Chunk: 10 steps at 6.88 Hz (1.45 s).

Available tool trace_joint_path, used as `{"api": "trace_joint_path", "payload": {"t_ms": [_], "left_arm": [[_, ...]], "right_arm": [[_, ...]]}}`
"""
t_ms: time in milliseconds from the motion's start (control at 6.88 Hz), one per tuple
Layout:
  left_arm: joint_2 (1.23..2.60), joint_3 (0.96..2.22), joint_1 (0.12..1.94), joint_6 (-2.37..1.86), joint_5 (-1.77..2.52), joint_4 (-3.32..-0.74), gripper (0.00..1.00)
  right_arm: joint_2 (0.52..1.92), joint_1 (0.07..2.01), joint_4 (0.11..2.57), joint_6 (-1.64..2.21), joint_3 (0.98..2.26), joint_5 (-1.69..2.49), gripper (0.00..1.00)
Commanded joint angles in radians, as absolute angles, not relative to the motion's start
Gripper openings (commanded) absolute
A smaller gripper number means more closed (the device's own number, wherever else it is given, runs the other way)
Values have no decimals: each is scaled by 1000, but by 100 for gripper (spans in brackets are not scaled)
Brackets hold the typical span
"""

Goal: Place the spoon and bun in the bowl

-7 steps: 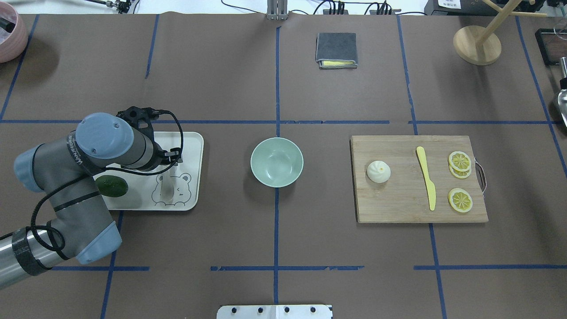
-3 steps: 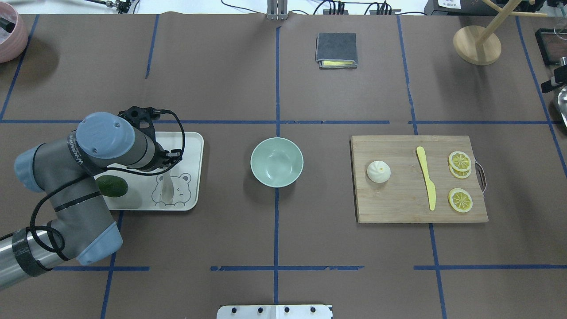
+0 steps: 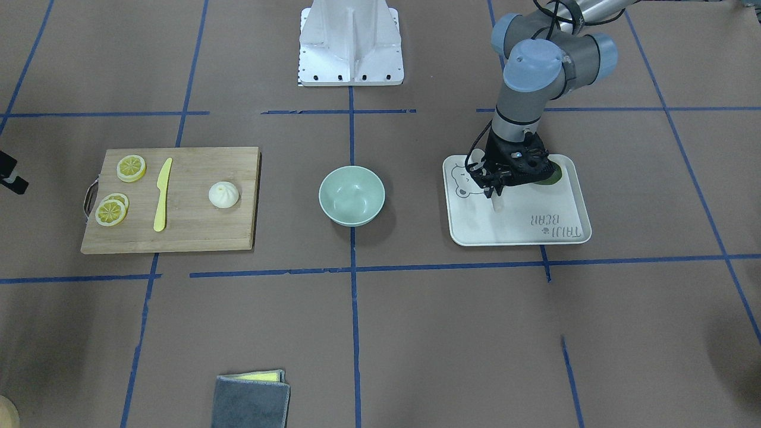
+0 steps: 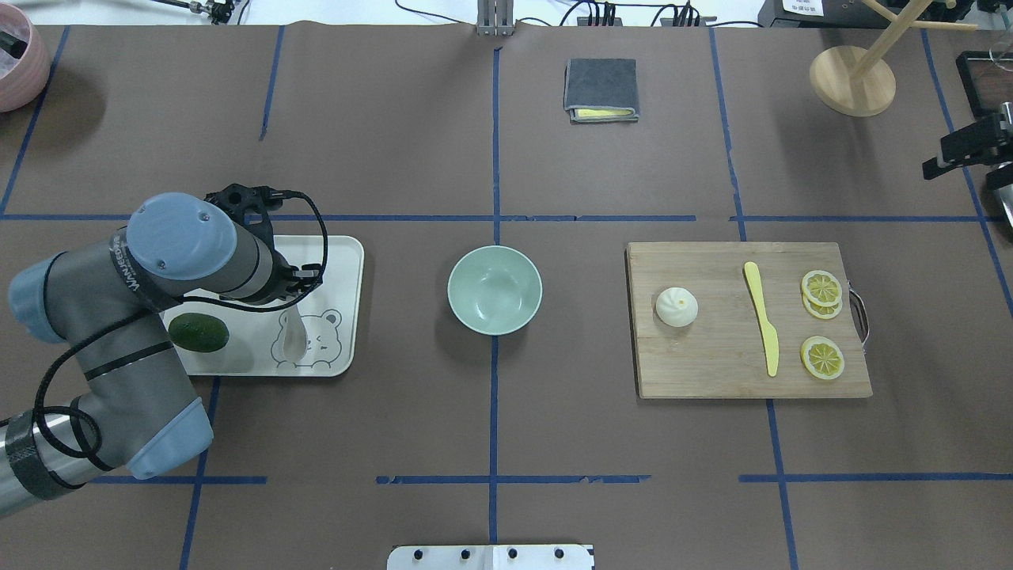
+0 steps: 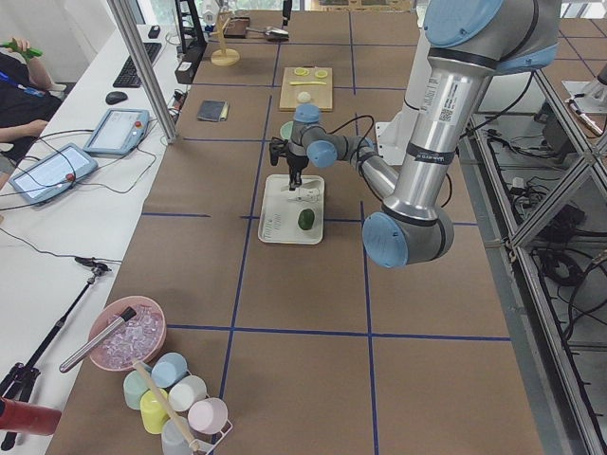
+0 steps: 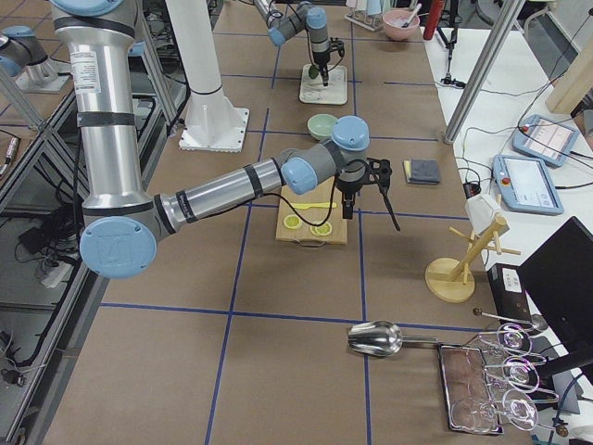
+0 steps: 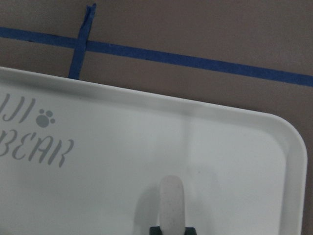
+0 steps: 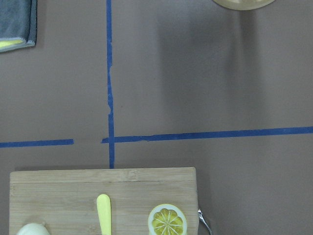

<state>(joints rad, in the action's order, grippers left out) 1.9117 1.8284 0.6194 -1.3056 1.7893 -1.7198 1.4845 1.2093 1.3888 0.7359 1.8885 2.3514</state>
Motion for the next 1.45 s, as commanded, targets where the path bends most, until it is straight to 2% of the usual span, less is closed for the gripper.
{"api": "trace_joint_path", "payload": {"t_ms": [0,291,727,1018,1309], "left_arm": [[1989,1835,656,-1315,1795,-1697,0],[2109,1807,655,-1417,1798,-1697,0],[2270,1673,625,-1580,1796,-1759,0],[2321,1551,574,-1638,1790,-1889,0],[2327,1540,551,-1641,1789,-1893,0]], "right_arm": [[1399,1042,1388,915,1898,2234,100],[1318,918,1378,1068,1896,2148,100],[1304,809,1374,1089,1888,2046,100],[1304,753,1374,1107,1884,1994,100],[1302,726,1374,1108,1875,1982,100]]}}
